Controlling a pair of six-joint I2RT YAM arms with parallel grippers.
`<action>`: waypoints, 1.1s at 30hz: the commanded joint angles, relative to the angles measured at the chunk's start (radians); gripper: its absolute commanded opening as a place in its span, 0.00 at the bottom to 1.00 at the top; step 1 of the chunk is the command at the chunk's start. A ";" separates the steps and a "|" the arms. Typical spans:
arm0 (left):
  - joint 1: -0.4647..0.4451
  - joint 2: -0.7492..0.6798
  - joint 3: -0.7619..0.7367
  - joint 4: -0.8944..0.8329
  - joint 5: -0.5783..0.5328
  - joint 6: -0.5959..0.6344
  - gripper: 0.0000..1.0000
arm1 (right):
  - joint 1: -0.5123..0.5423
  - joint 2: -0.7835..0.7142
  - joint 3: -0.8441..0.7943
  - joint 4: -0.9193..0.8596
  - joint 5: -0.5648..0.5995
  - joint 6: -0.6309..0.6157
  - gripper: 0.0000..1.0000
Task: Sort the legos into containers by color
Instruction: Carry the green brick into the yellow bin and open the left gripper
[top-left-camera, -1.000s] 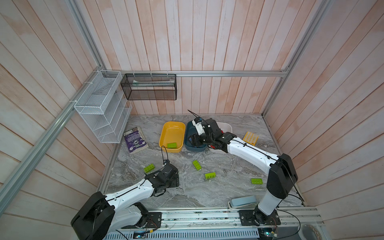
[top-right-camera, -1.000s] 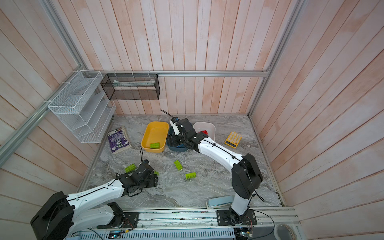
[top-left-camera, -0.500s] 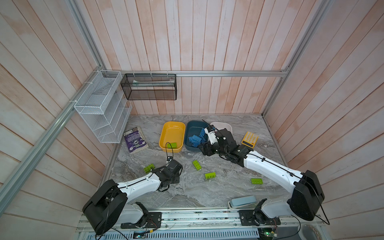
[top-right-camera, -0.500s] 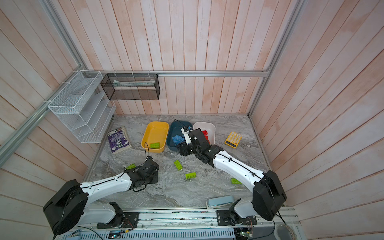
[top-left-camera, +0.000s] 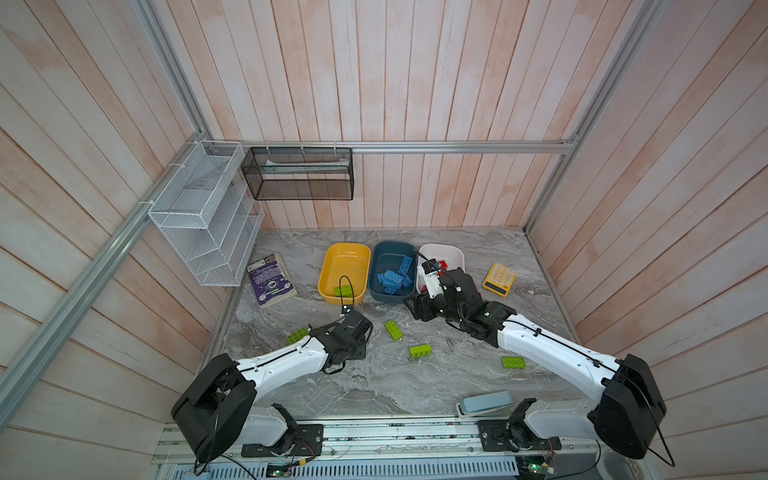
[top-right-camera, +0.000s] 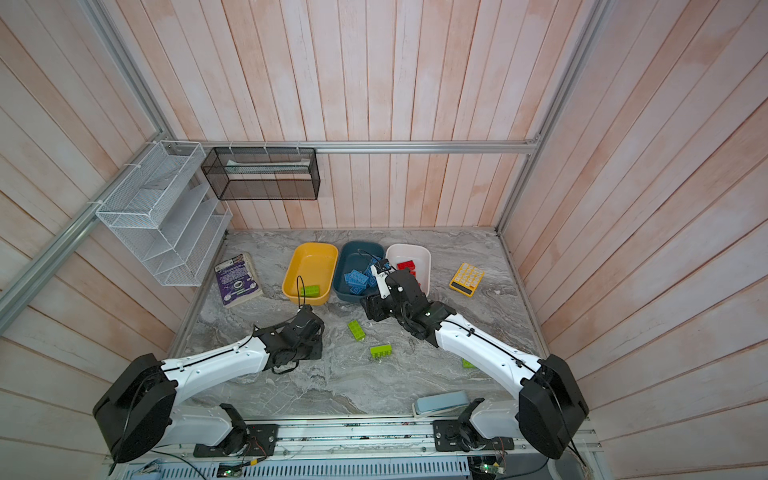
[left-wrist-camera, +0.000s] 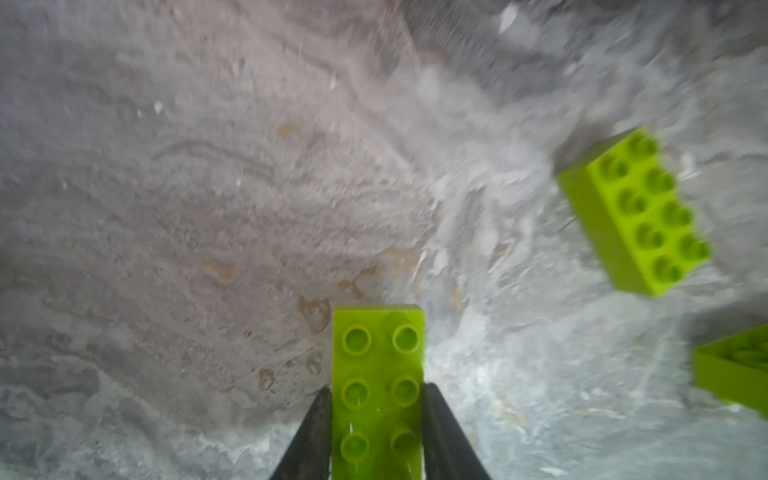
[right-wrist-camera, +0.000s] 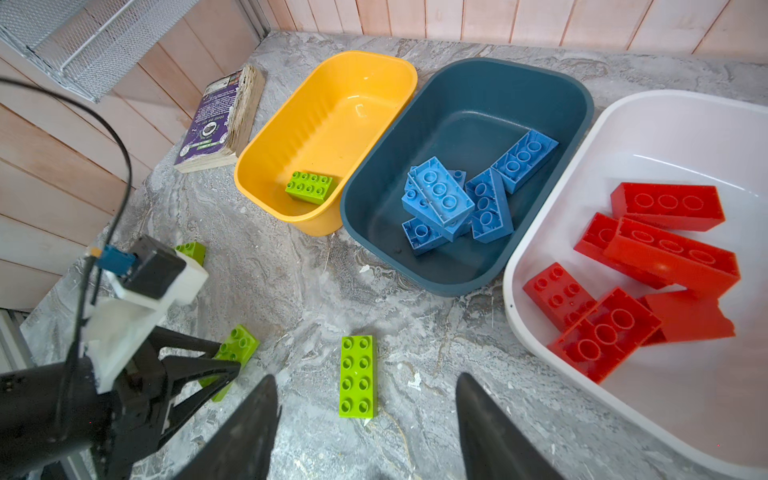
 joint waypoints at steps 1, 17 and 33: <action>0.025 0.010 0.103 -0.031 -0.011 0.065 0.34 | -0.007 -0.040 -0.030 0.011 0.023 0.009 0.68; 0.355 0.311 0.503 0.044 0.139 0.247 0.35 | 0.001 -0.147 -0.256 0.055 -0.011 0.064 0.68; 0.422 0.475 0.702 -0.003 0.184 0.269 0.67 | 0.040 -0.133 -0.277 0.041 0.011 0.042 0.76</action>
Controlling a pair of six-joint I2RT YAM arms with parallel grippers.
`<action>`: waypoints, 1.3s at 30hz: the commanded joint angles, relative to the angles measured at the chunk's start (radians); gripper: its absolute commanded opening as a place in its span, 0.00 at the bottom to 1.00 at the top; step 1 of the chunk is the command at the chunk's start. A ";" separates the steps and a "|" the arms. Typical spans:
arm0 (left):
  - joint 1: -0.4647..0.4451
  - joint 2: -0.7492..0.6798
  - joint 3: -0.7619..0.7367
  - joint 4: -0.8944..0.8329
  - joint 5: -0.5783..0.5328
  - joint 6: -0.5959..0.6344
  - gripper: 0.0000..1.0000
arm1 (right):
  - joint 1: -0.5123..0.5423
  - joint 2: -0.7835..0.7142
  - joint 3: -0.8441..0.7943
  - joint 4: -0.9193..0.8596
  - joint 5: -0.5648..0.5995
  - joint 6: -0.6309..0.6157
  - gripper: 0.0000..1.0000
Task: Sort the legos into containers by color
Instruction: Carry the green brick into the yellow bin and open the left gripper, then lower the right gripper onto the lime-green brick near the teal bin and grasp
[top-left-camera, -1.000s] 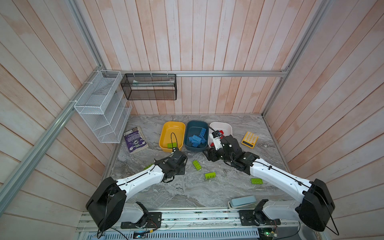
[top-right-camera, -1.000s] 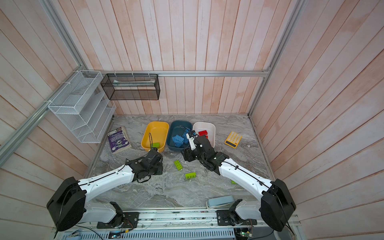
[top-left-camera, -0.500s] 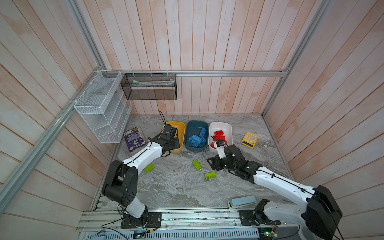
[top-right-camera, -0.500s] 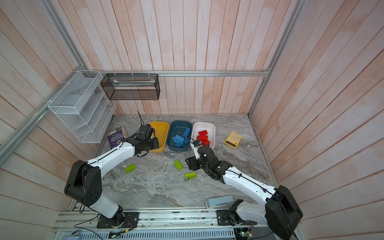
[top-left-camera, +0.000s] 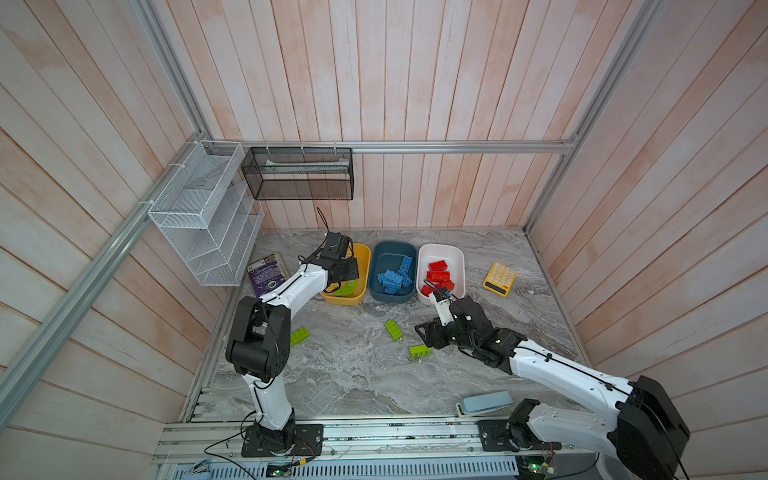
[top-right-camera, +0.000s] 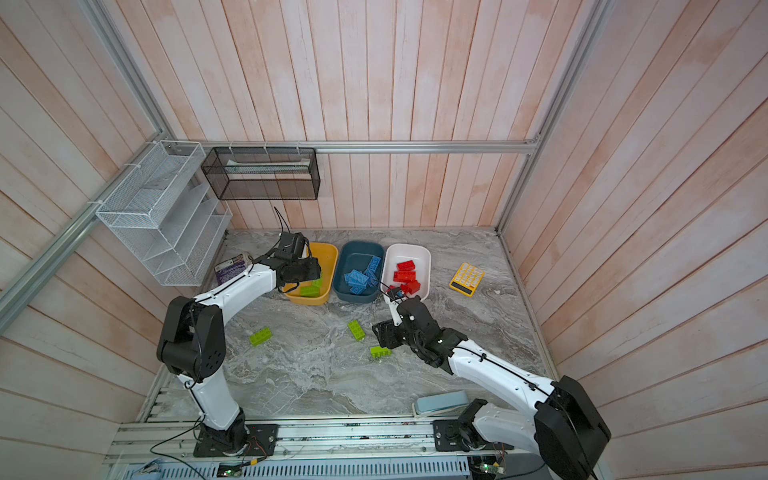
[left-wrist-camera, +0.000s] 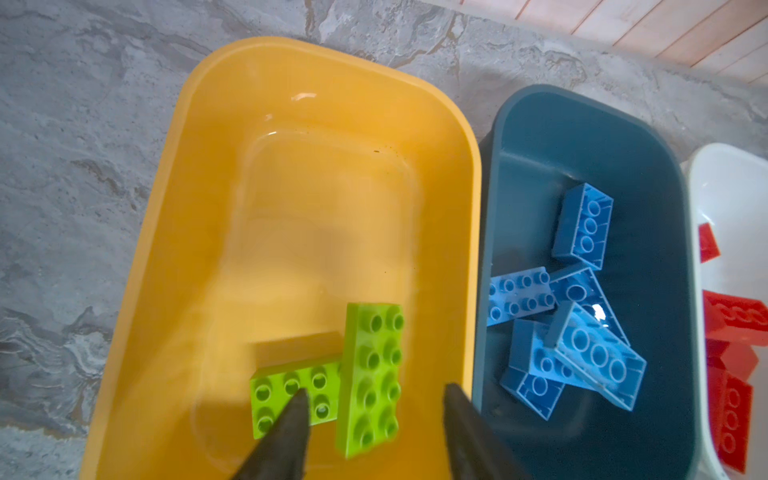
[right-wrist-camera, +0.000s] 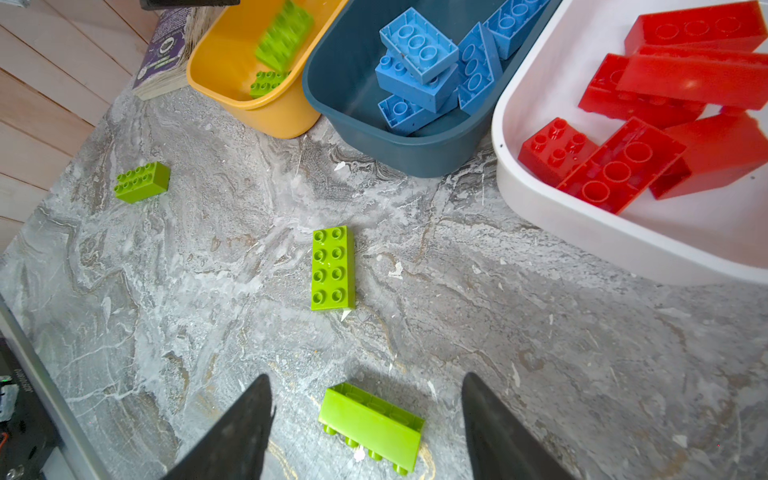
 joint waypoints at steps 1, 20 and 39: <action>0.005 -0.013 0.024 -0.022 0.008 0.015 0.71 | 0.025 0.029 0.010 0.012 0.019 -0.013 0.77; 0.005 -0.682 -0.387 0.004 0.048 0.030 0.96 | 0.170 0.446 0.225 0.006 0.134 -0.034 0.78; 0.005 -1.101 -0.621 -0.078 0.024 -0.022 1.00 | 0.183 0.634 0.319 -0.001 0.207 -0.047 0.49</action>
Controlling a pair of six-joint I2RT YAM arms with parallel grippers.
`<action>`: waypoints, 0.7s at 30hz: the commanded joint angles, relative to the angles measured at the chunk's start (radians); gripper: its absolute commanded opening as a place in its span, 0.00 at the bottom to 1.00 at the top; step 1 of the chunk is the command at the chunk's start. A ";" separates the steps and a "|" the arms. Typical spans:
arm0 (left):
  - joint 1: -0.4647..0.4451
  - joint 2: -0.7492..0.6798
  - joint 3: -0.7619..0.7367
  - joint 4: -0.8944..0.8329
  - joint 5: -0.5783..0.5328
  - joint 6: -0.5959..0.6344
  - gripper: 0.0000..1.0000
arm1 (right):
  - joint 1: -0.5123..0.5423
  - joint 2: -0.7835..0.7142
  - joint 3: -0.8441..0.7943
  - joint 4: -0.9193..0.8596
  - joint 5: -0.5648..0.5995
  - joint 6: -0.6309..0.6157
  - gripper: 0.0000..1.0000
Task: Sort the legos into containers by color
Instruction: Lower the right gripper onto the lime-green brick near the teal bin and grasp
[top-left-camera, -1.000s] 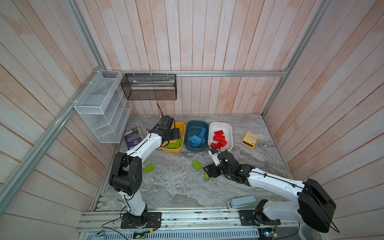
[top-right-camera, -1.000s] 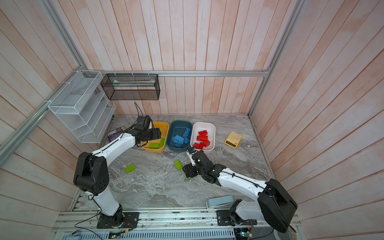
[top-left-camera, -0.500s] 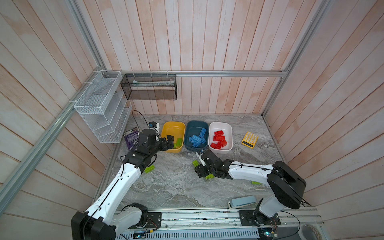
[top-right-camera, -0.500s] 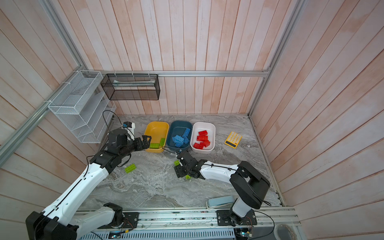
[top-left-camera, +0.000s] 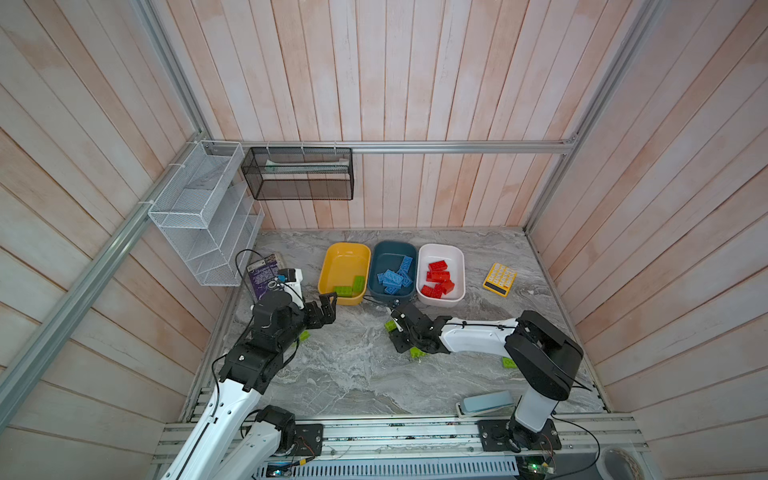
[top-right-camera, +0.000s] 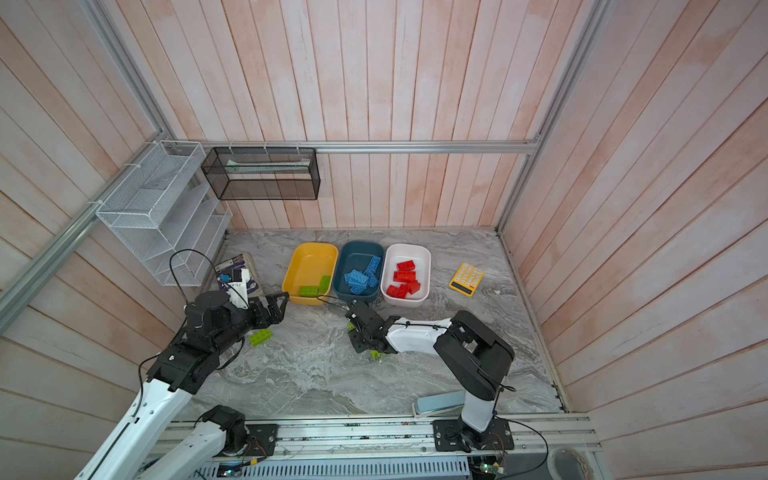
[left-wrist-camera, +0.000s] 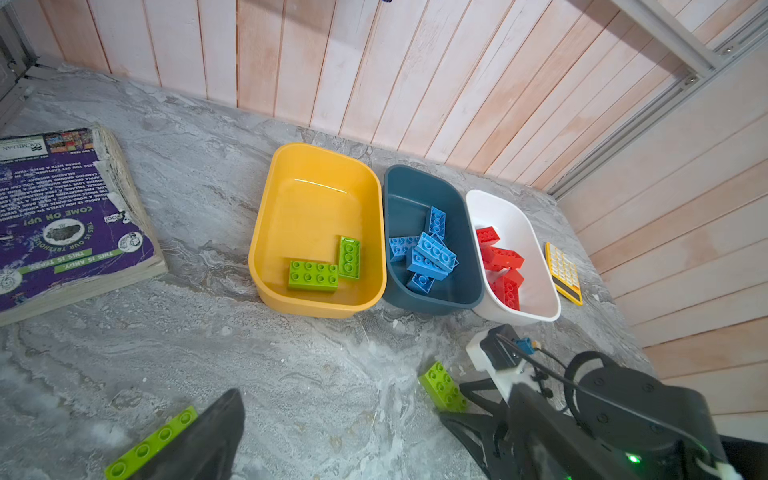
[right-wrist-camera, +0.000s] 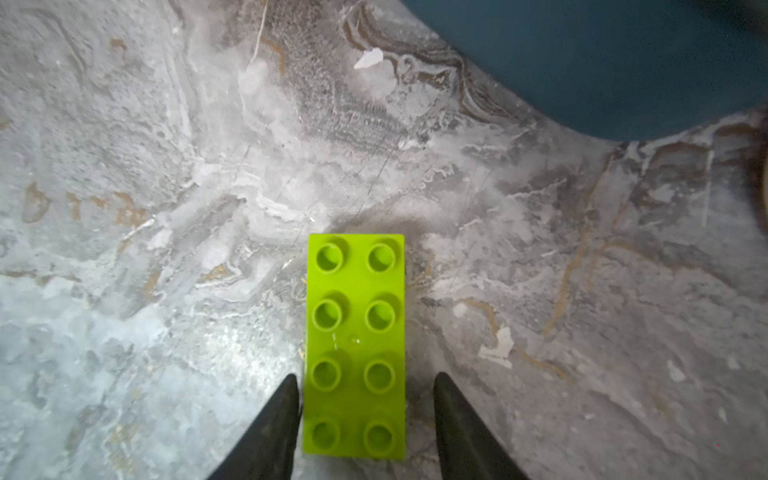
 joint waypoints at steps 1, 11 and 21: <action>0.003 -0.011 -0.019 -0.028 -0.018 -0.010 1.00 | 0.007 0.019 0.024 -0.014 0.031 -0.002 0.45; 0.003 -0.085 -0.052 0.011 -0.076 -0.053 1.00 | 0.013 -0.015 0.054 -0.033 0.022 0.000 0.28; 0.003 -0.177 -0.070 0.002 -0.162 -0.098 1.00 | 0.016 -0.083 0.172 -0.059 -0.067 -0.049 0.28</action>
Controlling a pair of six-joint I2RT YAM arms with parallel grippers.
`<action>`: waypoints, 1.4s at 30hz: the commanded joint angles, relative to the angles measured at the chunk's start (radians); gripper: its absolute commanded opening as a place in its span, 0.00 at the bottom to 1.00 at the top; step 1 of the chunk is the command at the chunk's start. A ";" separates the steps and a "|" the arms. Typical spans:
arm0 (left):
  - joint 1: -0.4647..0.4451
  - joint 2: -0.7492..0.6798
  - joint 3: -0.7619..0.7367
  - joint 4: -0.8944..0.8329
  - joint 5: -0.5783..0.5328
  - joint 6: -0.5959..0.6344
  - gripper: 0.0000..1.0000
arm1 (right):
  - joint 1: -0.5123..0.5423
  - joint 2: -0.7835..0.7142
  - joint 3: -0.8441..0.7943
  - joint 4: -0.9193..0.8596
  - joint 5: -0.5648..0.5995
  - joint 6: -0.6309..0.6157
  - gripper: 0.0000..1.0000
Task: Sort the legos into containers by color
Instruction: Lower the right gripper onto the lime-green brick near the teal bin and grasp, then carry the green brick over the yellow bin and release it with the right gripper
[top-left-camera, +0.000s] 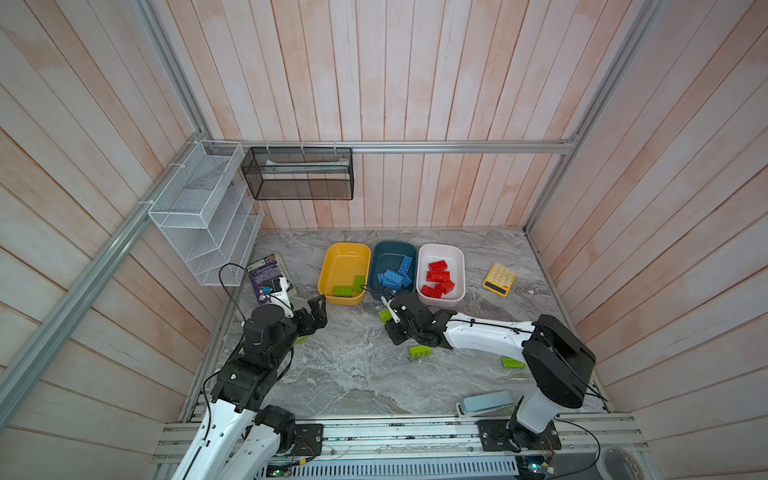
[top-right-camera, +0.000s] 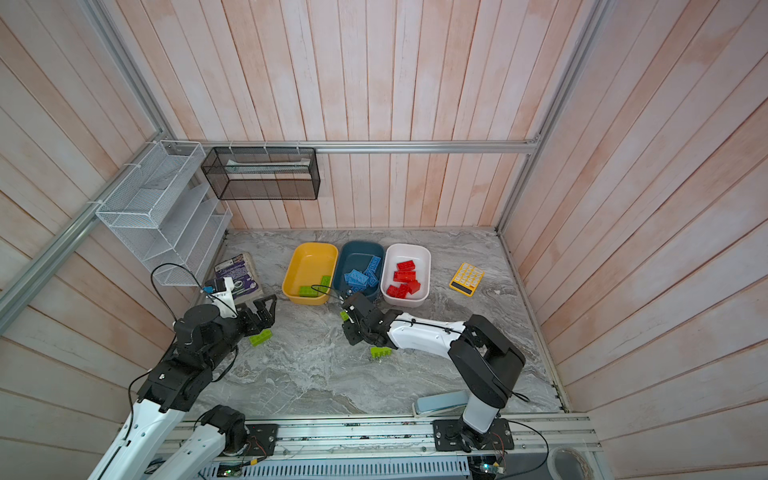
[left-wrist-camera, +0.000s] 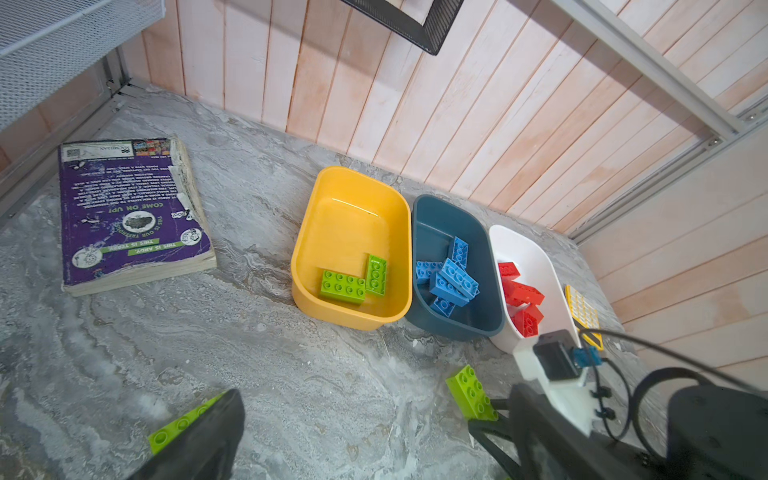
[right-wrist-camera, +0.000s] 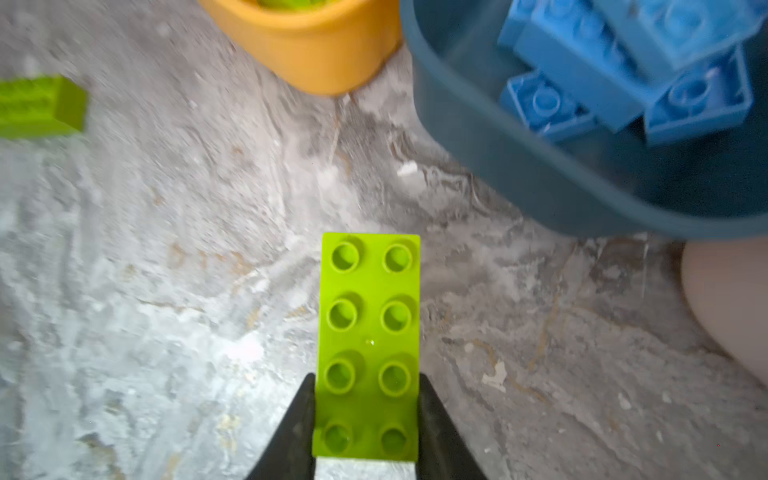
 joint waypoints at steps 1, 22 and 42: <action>0.004 -0.045 -0.014 0.013 -0.037 -0.032 1.00 | 0.004 0.012 0.094 -0.020 -0.038 -0.037 0.28; 0.003 -0.057 -0.054 -0.104 -0.045 -0.150 1.00 | -0.078 0.494 0.805 -0.171 -0.102 -0.086 0.32; 0.017 0.358 -0.004 -0.178 -0.265 -0.241 1.00 | -0.100 0.218 0.519 -0.025 -0.130 -0.081 0.71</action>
